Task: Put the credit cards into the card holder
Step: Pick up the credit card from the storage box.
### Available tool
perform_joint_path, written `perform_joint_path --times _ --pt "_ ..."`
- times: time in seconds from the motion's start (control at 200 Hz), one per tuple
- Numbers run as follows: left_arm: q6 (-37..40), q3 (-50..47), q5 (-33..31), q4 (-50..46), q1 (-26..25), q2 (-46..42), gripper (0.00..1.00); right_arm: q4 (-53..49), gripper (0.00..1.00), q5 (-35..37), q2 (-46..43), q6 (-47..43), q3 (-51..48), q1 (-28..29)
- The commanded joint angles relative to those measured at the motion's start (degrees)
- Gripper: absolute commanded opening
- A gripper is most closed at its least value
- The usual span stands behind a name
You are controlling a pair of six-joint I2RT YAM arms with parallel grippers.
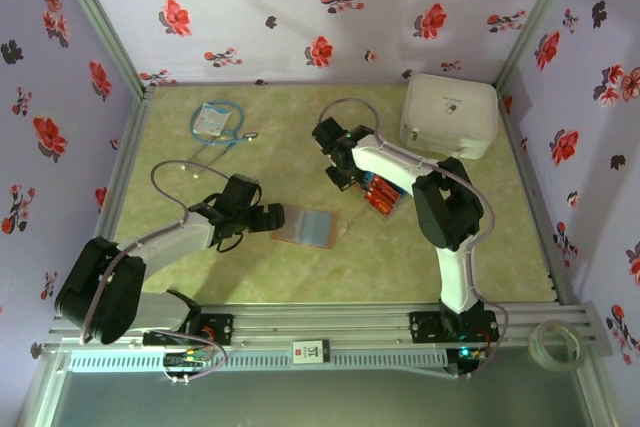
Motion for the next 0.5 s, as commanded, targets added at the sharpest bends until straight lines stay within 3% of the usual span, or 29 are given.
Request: perform_joint_path --times 0.0,0.21,0.495 --pt "-0.8 -0.4 0.6 0.4 0.6 0.6 1.00 -1.7 0.11 0.0 1.5 -1.0 0.9 -0.5" --pt "-0.8 -0.3 0.7 0.4 0.6 0.7 1.00 -1.9 0.00 0.2 1.2 -1.3 1.0 -0.4" --pt "0.5 0.5 3.2 1.1 0.5 1.3 1.00 -3.9 0.00 -0.8 -2.8 -1.4 3.7 -0.2"
